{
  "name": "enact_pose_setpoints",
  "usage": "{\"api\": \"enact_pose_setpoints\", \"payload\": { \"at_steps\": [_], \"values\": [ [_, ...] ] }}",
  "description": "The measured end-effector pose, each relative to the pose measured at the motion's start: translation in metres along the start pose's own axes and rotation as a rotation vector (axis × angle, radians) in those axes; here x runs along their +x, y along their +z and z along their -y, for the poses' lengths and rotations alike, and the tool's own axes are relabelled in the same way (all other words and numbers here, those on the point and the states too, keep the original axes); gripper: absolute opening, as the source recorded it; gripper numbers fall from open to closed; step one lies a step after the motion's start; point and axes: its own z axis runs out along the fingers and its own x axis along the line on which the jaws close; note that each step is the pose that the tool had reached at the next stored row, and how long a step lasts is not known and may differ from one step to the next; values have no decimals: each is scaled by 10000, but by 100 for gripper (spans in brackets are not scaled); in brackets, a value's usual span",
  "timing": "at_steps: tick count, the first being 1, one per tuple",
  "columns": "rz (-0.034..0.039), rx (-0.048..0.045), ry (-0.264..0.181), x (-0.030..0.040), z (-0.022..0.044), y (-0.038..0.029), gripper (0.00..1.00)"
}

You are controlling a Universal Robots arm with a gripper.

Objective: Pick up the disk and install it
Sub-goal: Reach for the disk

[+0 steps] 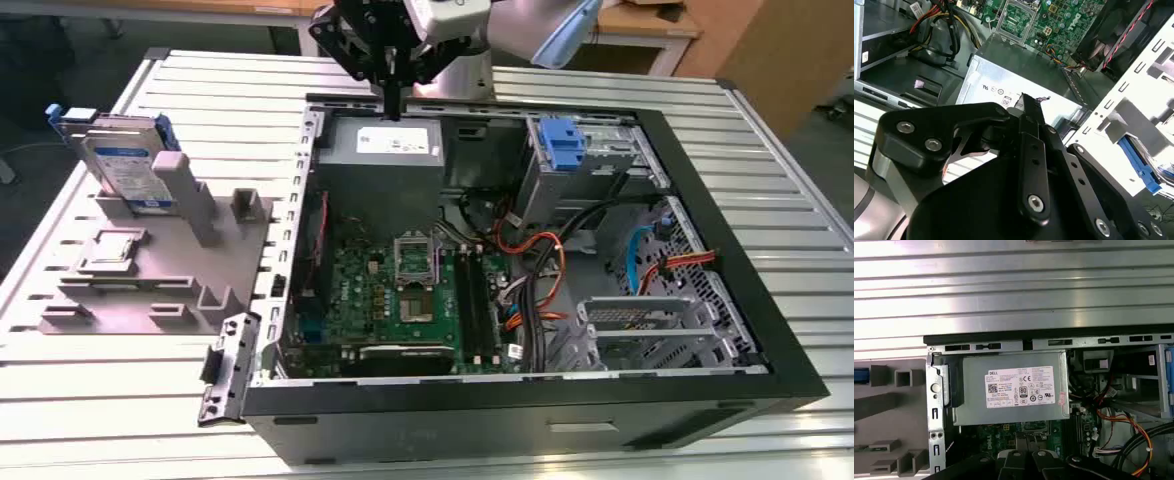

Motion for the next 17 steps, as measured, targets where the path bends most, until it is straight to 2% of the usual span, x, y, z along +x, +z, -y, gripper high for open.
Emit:
{"api": "enact_pose_setpoints", "payload": {
  "at_steps": [9, 17],
  "values": [
    [0, 0, 0, 9, 1, 0, 10],
    [0, 0, 0, 48, 4, -1, 10]
  ]
}}
